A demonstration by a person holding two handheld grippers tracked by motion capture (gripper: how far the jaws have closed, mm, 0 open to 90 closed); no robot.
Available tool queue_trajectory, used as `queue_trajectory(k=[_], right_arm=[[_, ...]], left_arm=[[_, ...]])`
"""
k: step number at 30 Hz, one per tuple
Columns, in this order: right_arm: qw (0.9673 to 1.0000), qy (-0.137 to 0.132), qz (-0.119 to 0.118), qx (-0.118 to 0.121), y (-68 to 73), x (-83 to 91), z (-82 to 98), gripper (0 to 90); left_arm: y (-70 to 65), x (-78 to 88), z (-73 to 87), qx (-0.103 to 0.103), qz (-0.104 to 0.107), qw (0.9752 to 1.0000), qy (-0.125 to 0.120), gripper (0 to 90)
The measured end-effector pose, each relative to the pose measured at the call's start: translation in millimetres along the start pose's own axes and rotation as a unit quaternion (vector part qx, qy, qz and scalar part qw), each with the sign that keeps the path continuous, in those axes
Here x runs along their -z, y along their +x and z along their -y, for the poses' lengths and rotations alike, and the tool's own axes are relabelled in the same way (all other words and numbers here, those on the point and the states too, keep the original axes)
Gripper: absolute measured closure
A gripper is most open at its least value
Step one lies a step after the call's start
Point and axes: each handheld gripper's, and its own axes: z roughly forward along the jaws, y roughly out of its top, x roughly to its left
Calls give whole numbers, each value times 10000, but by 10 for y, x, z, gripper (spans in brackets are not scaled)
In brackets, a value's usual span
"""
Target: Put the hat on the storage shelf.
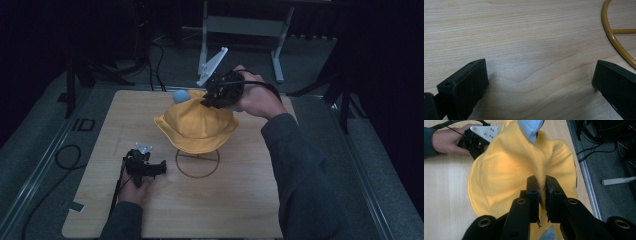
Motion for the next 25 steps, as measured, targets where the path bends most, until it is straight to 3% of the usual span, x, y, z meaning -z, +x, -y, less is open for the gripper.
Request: queue_trajectory(k=[11,12,13,15,16,19,22,25], right_arm=[[9999,152,30,13,56,-220,-59,791],[9999,141,44,-20,57,-222,-58,709],[9999,141,44,-20,57,-222,-58,709],[9999,75,-78,-118,38,-200,-43,601],[9997,33,5,-226,23,-168,-18,493],[9992,-43,131,-368,-11,-126,13,429],[9970,-221,271,-695,-86,-10,82,325],[9961,-274,348,-758,-104,35,110,295]], left_arm=[[2,0,0,-10,-6,10000,-2,4],[1,-1,0,-10,-8,10000,-7,4],[1,-1,0,-10,-8,10000,-7,3],[1,-1,0,-8,-8,10000,-8,4],[1,-1,0,-8,-8,10000,-7,4],[1,0,0,-9,-6,10000,-6,4],[1,0,0,-10,-5,10000,-4,4],[2,0,0,-12,-6,10000,-4,4]])
